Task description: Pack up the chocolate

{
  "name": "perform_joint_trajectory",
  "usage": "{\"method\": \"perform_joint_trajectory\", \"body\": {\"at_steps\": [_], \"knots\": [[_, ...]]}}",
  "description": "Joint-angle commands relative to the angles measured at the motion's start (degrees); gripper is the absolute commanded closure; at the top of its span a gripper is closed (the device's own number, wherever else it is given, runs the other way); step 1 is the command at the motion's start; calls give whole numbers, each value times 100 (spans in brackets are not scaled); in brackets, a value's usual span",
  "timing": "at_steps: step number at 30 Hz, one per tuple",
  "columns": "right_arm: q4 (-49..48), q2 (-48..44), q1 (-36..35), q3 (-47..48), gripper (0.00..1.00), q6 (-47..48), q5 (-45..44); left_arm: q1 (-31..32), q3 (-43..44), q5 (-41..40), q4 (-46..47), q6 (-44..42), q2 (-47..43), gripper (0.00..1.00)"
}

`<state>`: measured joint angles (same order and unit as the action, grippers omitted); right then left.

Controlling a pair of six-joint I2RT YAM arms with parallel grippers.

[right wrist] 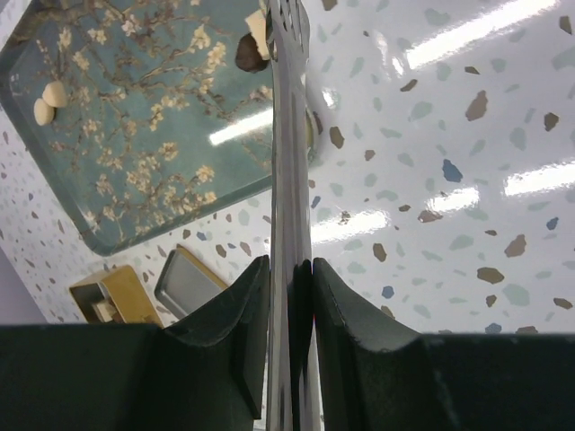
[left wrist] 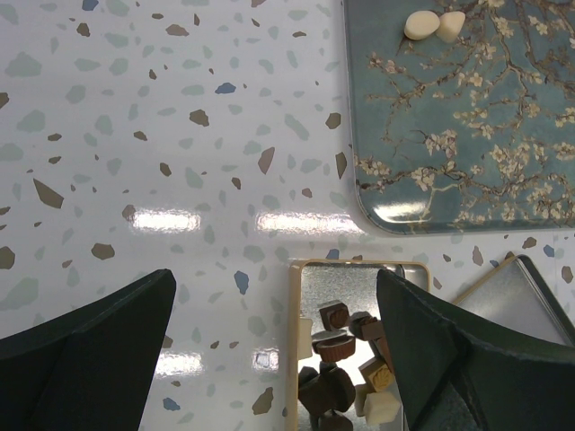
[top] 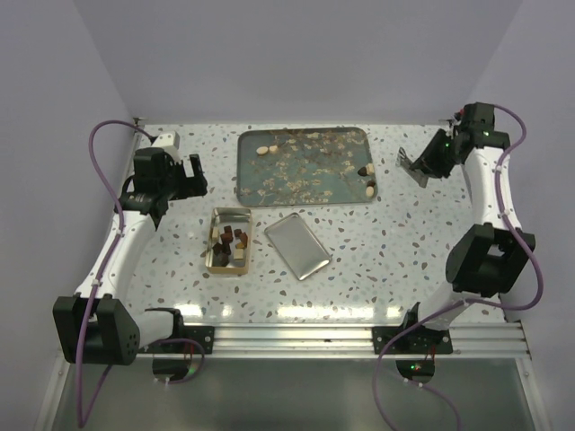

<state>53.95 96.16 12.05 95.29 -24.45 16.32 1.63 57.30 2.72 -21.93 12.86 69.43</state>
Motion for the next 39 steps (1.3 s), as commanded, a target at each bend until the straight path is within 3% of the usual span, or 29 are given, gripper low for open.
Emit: {"method": "perform_joint_trajectory", "body": {"at_steps": [1,24,39], "knots": [[-104,-291,183,-369,73,238,302,-40,36,-26,198,-21,-52,0],[-772,-564,201,-2611,73,819,-155,-40,9,35,251,-3,44,0],[-1203,552,192,-2305,71,792,-410,-40,36,-61,225,-47,80,0]]}}
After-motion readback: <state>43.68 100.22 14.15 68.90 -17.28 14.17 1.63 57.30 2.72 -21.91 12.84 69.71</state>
